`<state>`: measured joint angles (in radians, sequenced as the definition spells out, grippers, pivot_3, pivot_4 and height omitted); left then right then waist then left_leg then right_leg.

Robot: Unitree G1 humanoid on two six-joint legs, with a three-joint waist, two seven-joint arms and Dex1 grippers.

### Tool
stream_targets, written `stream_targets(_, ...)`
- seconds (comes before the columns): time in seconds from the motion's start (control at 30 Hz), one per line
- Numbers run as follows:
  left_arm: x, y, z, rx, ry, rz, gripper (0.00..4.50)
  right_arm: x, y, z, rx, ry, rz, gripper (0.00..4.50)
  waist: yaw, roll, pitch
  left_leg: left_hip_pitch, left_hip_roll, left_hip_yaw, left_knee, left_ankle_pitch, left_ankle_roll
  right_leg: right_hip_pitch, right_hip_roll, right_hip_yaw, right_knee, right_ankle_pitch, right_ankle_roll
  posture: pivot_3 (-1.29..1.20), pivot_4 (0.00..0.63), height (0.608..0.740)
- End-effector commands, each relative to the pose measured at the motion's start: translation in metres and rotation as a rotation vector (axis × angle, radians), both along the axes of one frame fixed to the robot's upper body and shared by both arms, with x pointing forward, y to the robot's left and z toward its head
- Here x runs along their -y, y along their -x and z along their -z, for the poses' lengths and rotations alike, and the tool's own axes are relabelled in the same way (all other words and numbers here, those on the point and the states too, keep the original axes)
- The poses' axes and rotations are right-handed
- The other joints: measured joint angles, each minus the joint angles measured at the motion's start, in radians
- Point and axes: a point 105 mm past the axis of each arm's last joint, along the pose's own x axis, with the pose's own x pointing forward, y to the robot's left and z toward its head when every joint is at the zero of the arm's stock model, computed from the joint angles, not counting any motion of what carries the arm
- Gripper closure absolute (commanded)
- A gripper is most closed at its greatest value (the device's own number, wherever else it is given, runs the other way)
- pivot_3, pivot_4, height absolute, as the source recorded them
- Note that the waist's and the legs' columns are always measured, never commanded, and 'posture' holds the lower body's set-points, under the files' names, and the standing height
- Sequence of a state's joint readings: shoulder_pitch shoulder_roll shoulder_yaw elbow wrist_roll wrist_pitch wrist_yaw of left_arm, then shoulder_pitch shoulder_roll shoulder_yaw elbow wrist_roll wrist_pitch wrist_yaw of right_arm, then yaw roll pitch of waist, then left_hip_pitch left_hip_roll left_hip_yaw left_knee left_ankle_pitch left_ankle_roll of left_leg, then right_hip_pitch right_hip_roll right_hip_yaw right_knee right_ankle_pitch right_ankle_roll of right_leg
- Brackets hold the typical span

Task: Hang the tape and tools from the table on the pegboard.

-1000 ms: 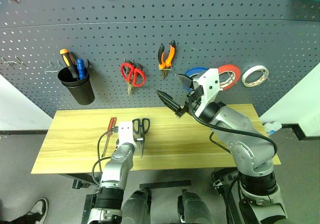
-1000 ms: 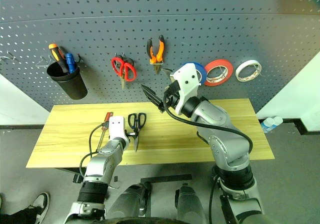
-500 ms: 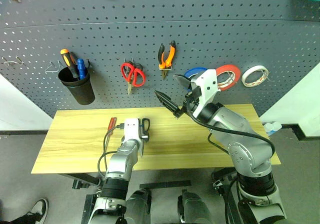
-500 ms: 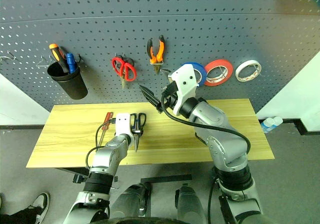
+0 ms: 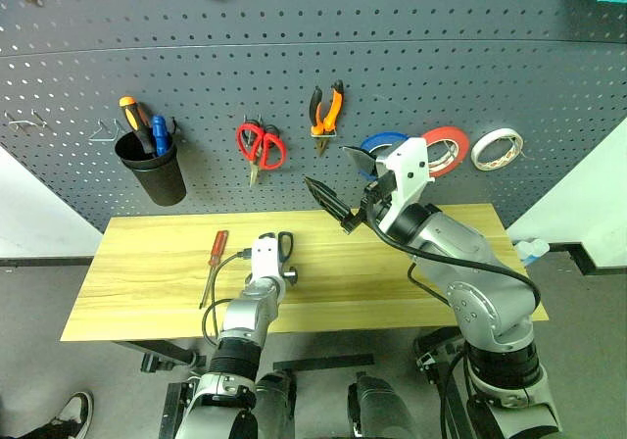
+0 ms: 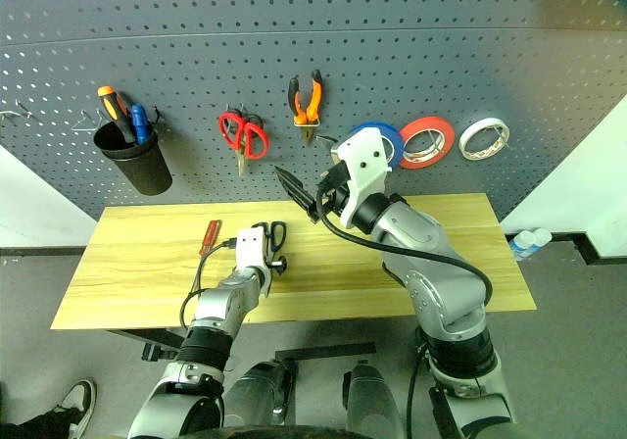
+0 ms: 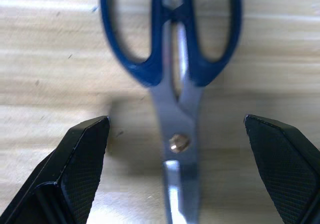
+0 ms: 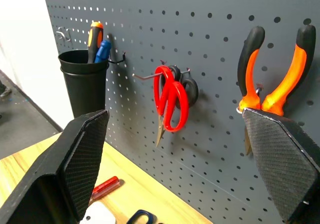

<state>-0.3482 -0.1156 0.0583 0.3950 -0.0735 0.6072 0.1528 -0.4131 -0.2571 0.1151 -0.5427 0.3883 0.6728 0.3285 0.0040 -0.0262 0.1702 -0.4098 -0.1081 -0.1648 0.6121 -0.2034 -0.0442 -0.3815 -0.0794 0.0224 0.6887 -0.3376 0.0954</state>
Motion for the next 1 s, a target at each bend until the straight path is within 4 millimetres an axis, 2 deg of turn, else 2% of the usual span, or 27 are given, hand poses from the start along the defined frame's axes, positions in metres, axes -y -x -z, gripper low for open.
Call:
stream_targets(0.03,-0.007,-0.006,-0.004,0.026,0.002,-0.029,0.0,-0.003,0.008,-0.011,0.052,-0.005,-0.016,0.03,0.0,0.0,0.0,0.0,0.0,0.0,0.0,0.0,0.0,0.0,0.0,0.0,0.0,0.0,0.0,0.0,0.119,0.74)
stream_targets(0.5,-0.011,-0.008,0.006,-0.007,-0.021,-0.017,0.0,-0.005,0.01,-0.012,0.047,-0.005,-0.02,0.03,-0.002,0.004,-0.005,0.0,0.0,0.0,0.0,0.0,0.0,0.0,0.0,0.0,0.0,0.001,0.0,-0.01,0.116,0.74)
stream_targets(0.63,-0.003,-0.007,0.009,-0.02,-0.03,0.014,0.0,-0.002,0.016,0.0,-0.003,0.052,-0.051,0.03,-0.002,0.004,-0.006,0.0,0.0,0.0,0.001,0.0,0.0,0.001,0.0,0.0,0.0,0.001,0.0,-0.02,0.117,0.74)
stream_targets(0.8,0.0,-0.002,0.012,-0.039,-0.037,0.023,0.0,0.011,0.04,0.04,-0.164,0.233,-0.147,0.03,0.002,0.004,-0.006,0.0,-0.001,0.0,0.001,-0.001,0.002,0.002,0.0,0.0,-0.002,0.001,0.001,-0.03,0.122,0.74)
stream_targets(0.87,0.0,-0.001,0.014,-0.046,-0.036,0.024,0.0,0.017,0.049,0.05,-0.204,0.284,-0.177,0.03,0.002,0.005,-0.006,0.0,-0.001,0.0,0.001,-0.001,0.002,0.002,-0.001,0.0,-0.002,0.002,0.001,-0.03,0.123,0.74)
stream_targets(1.0,-0.001,0.001,0.016,-0.058,-0.039,0.022,0.0,0.023,0.055,0.056,-0.231,0.325,-0.192,0.03,-0.003,0.006,-0.007,0.001,0.0,0.0,0.001,-0.001,0.002,0.003,0.0,0.0,-0.002,0.002,0.002,-0.03,0.124,0.74)
